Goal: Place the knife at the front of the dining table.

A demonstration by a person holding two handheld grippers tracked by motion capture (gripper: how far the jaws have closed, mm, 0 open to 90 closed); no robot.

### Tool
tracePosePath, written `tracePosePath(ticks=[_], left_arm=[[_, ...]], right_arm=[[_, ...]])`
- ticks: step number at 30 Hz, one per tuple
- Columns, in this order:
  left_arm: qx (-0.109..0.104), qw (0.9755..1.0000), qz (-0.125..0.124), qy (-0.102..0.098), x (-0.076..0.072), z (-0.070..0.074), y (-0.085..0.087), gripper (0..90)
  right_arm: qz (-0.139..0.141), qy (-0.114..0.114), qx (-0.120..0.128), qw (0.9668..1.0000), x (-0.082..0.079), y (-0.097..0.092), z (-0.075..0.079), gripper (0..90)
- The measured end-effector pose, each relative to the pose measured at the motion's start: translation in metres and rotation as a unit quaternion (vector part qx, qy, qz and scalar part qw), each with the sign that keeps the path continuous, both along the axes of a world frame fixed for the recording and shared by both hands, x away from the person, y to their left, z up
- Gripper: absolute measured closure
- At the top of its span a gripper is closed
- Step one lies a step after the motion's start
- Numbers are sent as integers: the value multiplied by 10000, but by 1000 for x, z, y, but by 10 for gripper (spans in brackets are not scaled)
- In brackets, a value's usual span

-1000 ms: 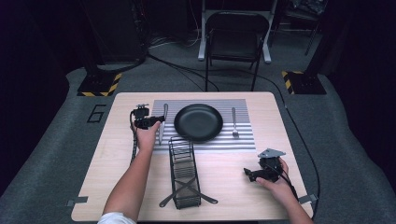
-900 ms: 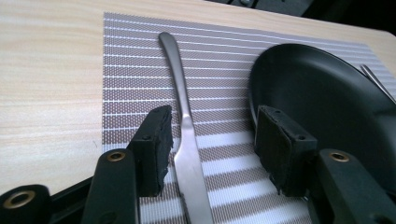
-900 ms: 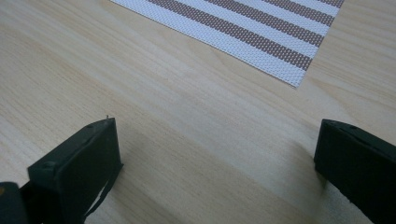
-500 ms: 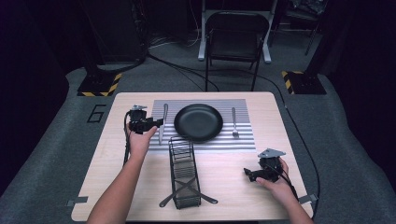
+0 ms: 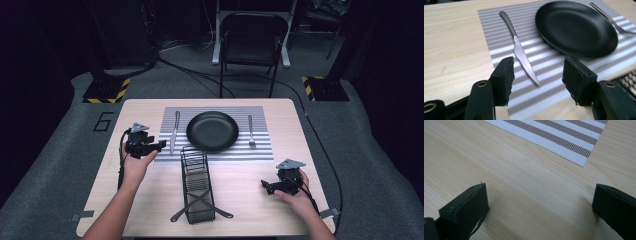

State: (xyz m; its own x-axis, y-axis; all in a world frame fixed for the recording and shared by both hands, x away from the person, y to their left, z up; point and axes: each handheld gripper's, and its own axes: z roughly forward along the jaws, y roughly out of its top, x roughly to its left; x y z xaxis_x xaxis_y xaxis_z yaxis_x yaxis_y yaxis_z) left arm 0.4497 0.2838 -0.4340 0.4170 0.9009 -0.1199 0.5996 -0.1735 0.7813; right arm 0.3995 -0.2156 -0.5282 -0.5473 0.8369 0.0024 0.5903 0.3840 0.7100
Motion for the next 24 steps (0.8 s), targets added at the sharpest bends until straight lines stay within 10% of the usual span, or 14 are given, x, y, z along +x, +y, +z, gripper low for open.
tracePosePath(ticks=[11, 24], left_arm=[[-80, 9998, -27, 151, -42, -20, 27, 414], [355, 9988, -101, 321, -60, -65, 33, 404]], right_arm=[[0, -1, -1, 10000, 0, 0, 0, 0], [0, 0, 0, 10000, 0, 0, 0, 0]])
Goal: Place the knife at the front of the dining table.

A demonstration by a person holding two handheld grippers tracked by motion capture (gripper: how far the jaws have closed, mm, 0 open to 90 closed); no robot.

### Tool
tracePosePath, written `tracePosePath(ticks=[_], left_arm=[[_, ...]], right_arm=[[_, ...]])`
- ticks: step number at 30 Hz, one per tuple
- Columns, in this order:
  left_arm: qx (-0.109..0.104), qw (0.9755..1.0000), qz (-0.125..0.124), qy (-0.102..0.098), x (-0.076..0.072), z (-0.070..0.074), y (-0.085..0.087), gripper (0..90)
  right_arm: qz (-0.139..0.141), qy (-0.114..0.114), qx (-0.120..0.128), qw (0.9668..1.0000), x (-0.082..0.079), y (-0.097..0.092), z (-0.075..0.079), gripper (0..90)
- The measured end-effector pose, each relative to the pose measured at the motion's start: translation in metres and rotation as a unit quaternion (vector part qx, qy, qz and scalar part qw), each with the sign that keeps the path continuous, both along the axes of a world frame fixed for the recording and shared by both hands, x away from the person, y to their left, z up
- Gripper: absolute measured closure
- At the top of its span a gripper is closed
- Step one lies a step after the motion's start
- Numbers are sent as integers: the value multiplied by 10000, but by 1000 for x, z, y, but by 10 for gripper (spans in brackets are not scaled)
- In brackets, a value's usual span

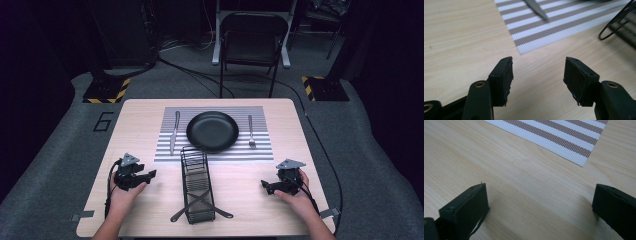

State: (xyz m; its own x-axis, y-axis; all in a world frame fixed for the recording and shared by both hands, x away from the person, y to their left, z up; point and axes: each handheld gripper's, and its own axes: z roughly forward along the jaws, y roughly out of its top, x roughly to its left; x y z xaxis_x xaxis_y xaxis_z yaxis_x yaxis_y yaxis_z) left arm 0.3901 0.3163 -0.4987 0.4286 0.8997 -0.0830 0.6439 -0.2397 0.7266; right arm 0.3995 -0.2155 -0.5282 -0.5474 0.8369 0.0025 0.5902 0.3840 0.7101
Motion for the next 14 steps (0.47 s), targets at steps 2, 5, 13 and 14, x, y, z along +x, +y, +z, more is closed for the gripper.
tracePosePath(ticks=[2, 5, 13, 14], left_arm=[[-98, 10000, -14, -9, 1, -4, 2, 404], [-28, 10000, 34, 21, 2, -9, 7, 404], [-139, 9991, 386, -101, 4, -15, 21, 355], [-67, 9990, 413, -153, 4, -15, 22, 353]], right_arm=[[8, -2, -4, 10000, 0, 0, 0, 0], [23, -2, -9, 10000, 0, -1, 0, 0], [25, -1, -6, 10000, 0, 0, 0, 0], [27, 3, 2, 10000, 0, 0, 0, 0]])
